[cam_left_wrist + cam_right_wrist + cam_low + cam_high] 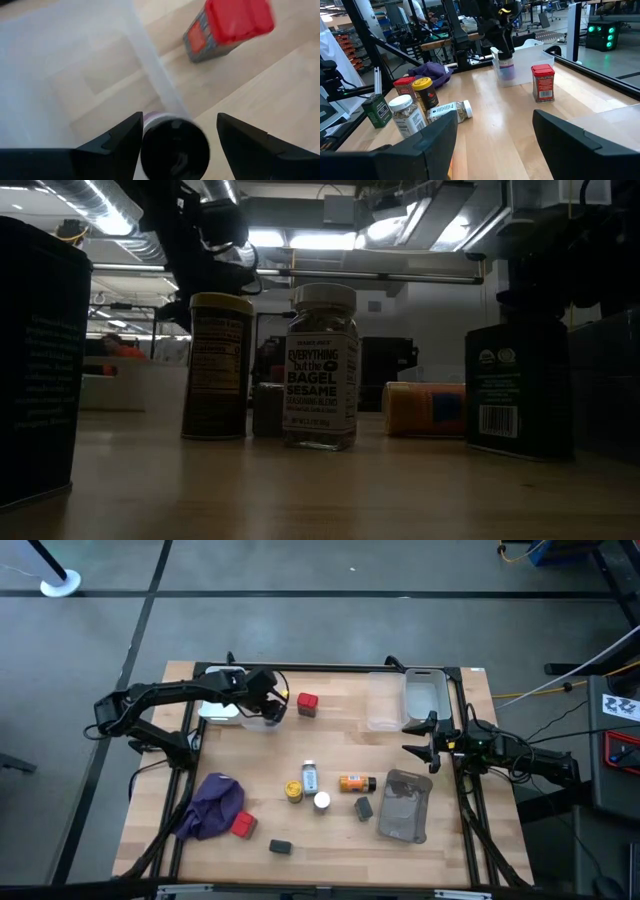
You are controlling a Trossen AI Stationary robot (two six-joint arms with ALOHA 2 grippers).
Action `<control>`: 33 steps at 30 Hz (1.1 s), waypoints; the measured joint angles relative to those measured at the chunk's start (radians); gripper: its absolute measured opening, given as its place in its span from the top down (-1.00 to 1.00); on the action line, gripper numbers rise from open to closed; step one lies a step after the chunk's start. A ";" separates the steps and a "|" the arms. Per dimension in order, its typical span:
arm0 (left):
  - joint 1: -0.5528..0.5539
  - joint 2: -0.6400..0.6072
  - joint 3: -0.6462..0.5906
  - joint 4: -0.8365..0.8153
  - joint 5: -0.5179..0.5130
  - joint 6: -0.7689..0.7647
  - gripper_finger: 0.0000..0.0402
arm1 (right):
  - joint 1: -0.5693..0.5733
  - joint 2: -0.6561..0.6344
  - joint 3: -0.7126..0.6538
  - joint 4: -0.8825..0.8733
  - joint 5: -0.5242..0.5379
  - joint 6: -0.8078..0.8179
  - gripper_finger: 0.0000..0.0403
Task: Sort spices by type
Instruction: Put the left black seasoning bottle into the left transparent bin, then put the top red seasoning can into the white bin
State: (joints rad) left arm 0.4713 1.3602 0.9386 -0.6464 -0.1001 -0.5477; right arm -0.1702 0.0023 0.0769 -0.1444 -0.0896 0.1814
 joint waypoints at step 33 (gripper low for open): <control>0.000 0.232 0.247 0.527 0.203 0.756 -0.18 | 0.000 0.000 0.000 0.013 0.010 0.000 -0.29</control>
State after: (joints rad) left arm 0.4709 1.5922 1.1853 -0.1191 0.1028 0.2080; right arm -0.1699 0.0025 0.0769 -0.1314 -0.0792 0.1818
